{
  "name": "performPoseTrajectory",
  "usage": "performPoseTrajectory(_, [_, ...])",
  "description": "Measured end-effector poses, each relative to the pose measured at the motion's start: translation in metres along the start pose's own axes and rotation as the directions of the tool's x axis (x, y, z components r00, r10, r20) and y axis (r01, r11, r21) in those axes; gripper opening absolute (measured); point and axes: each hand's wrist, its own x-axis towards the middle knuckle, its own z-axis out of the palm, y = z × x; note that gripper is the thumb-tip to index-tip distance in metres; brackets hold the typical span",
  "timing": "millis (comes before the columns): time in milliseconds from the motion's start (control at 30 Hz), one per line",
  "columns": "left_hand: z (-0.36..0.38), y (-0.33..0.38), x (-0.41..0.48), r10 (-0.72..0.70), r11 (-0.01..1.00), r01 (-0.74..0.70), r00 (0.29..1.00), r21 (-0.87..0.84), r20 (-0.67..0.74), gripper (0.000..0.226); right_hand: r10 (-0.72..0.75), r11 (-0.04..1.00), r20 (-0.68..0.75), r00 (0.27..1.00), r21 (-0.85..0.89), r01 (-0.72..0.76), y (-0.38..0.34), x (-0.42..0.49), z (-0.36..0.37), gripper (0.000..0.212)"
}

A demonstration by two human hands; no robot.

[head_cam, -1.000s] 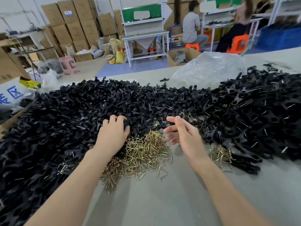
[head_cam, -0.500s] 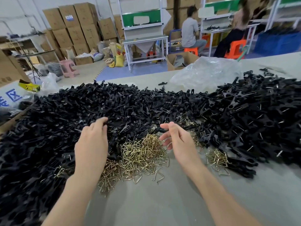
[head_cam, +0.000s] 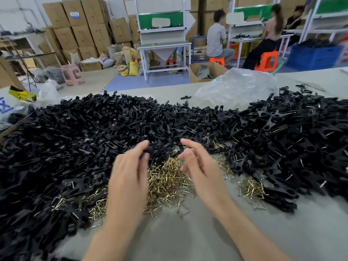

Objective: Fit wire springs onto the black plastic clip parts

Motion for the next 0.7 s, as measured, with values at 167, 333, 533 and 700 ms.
performPoseTrajectory(167, [0.01,0.015,-0.01,0.097,0.994,-0.087,0.985,-0.07,0.146,0.039,0.065,0.928,0.279,0.958,0.335,-0.161,-0.015,-0.01,0.017,0.033])
performPoseTrajectory(333, [0.012,0.015,-0.01,0.072,0.994,-0.059,0.985,-0.087,0.16,0.039,0.094,0.753,0.391,0.915,0.574,-0.322,-0.016,-0.009,0.016,0.029])
performPoseTrajectory(533, [0.015,0.009,-0.014,0.062,0.984,-0.028,0.98,-0.178,0.19,0.032,0.059,0.594,0.412,0.909,0.718,-0.364,-0.013,-0.004,0.019,0.033])
performPoseTrajectory(700, [0.02,0.007,-0.014,0.025,0.984,0.003,0.988,-0.18,0.154,0.038,0.076,0.643,0.389,0.918,0.684,-0.343,-0.011,-0.003,0.022,0.028])
